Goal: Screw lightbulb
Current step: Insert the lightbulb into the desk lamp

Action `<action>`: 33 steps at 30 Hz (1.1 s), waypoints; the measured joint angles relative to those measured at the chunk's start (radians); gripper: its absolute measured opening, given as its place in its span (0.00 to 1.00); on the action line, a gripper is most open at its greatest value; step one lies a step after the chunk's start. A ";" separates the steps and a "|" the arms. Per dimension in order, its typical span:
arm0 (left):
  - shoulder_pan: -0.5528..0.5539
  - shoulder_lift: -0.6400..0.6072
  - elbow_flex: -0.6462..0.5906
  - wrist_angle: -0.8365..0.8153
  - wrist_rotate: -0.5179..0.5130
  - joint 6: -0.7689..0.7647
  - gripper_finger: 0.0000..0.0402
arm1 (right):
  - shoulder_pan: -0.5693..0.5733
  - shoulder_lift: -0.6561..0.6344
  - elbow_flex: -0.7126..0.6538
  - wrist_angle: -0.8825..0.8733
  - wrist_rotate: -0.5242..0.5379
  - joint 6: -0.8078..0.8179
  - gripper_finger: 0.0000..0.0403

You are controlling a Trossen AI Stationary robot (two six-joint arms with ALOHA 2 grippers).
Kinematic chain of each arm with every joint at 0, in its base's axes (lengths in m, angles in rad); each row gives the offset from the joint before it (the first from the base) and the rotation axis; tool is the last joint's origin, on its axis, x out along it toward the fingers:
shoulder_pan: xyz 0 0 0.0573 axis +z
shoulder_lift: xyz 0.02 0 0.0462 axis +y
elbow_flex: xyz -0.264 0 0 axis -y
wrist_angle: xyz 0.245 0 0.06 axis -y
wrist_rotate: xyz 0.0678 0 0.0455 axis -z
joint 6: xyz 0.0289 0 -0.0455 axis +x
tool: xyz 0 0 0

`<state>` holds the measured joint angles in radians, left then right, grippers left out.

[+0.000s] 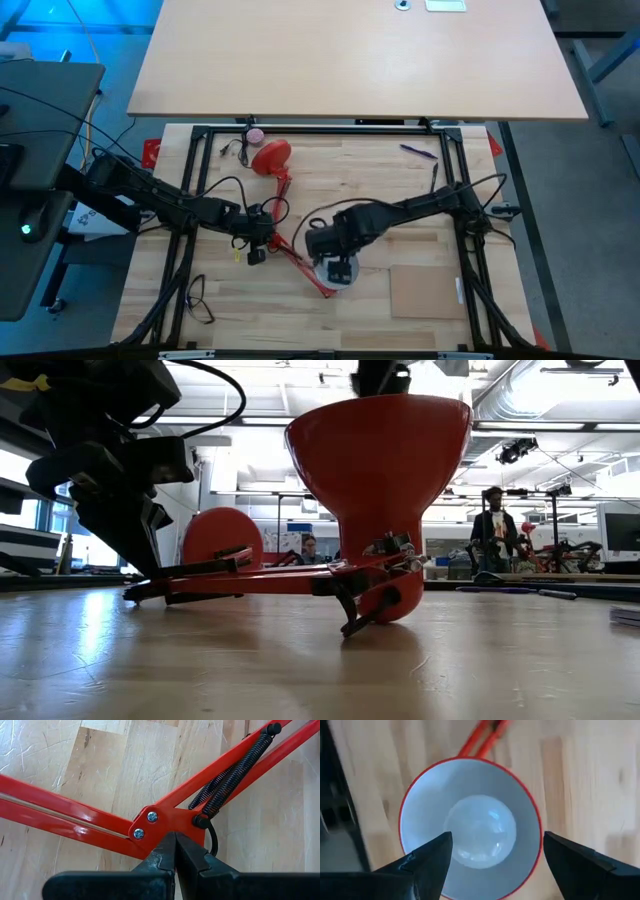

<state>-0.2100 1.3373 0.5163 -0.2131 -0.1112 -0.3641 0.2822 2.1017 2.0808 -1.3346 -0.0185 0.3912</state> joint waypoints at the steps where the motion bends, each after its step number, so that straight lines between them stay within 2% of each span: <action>1: 0.000 0.000 0.000 0.000 0.000 0.000 0.00 | 0.006 0.000 0.000 0.003 0.000 -0.092 0.75; 4: 0.000 0.000 0.000 -0.001 0.000 -0.001 0.00 | 0.030 0.003 0.000 0.009 0.030 -0.321 0.75; 11: 0.000 0.000 0.000 -0.003 -0.002 -0.002 0.00 | 0.053 0.005 0.000 0.014 0.047 -0.551 0.75; 21: 0.000 0.000 0.000 -0.002 -0.003 -0.002 0.00 | 0.031 0.022 0.000 0.039 0.023 -0.682 0.75; 33: 0.000 0.000 0.000 0.000 -0.003 -0.001 0.00 | 0.015 0.041 -0.001 0.032 -0.061 -0.714 0.75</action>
<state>-0.2104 1.3369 0.5163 -0.2134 -0.1143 -0.3653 0.2976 2.1426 2.0800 -1.3029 -0.0791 -0.3233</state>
